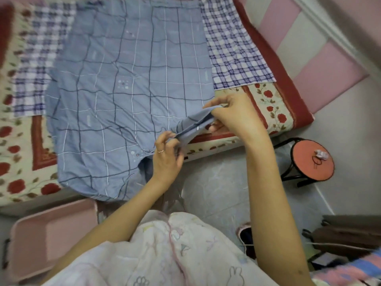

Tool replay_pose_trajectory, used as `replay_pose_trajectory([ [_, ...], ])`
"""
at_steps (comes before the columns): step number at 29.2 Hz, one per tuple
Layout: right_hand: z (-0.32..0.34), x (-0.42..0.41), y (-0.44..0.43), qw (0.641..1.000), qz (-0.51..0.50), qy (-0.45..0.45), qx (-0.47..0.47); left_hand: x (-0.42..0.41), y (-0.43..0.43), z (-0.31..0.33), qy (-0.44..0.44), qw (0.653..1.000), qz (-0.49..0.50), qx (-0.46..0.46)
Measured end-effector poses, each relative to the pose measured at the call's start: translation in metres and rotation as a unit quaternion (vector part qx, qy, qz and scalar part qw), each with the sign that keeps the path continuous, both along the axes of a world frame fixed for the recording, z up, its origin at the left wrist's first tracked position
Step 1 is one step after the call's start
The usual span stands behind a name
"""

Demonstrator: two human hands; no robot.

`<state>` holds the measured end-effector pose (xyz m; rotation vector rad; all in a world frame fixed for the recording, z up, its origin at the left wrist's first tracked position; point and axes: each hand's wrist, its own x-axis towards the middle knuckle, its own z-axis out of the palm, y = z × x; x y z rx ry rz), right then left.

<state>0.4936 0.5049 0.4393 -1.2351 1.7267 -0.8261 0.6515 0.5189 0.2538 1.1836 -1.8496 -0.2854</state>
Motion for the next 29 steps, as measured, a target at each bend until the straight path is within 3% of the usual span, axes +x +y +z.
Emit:
replay_pose_trajectory([
  [4, 0.006, -0.002, 0.006, 0.999, -0.006, -0.025, -0.024, 0.008, -0.005, 0.007, -0.008, 0.999, 0.022, 0.025],
  [10, 0.004, 0.009, -0.003, 0.987, -0.066, -0.117, -0.085, 0.034, -0.014, -0.002, -0.097, 0.993, 0.043, 0.046],
  [13, -0.003, 0.019, -0.009, 0.966, -0.108, -0.198, -0.129, 0.057, -0.012, -0.021, -0.079, 0.975, 0.119, 0.170],
  [17, -0.032, 0.029, -0.031, 0.896, -0.262, -0.323, -0.158, 0.103, -0.006, -0.041, -0.088, 0.924, 0.223, 0.299],
  [21, -0.069, 0.035, -0.038, 0.923, -0.297, -0.210, -0.124, 0.136, -0.003, -0.036, -0.059, 0.901, 0.306, 0.302],
  [24, -0.060, 0.033, -0.048, 0.916, -0.300, -0.175, -0.202, 0.151, -0.020, -0.001, 0.004, 0.935, 0.311, 0.168],
  [26, -0.052, 0.040, -0.062, 0.931, -0.247, -0.128, -0.236, 0.156, -0.030, 0.010, -0.031, 0.956, 0.260, 0.134],
  [29, -0.069, 0.067, -0.073, 0.969, -0.089, 0.107, -0.202, 0.165, -0.032, 0.000, -0.069, 0.954, 0.208, 0.202],
])
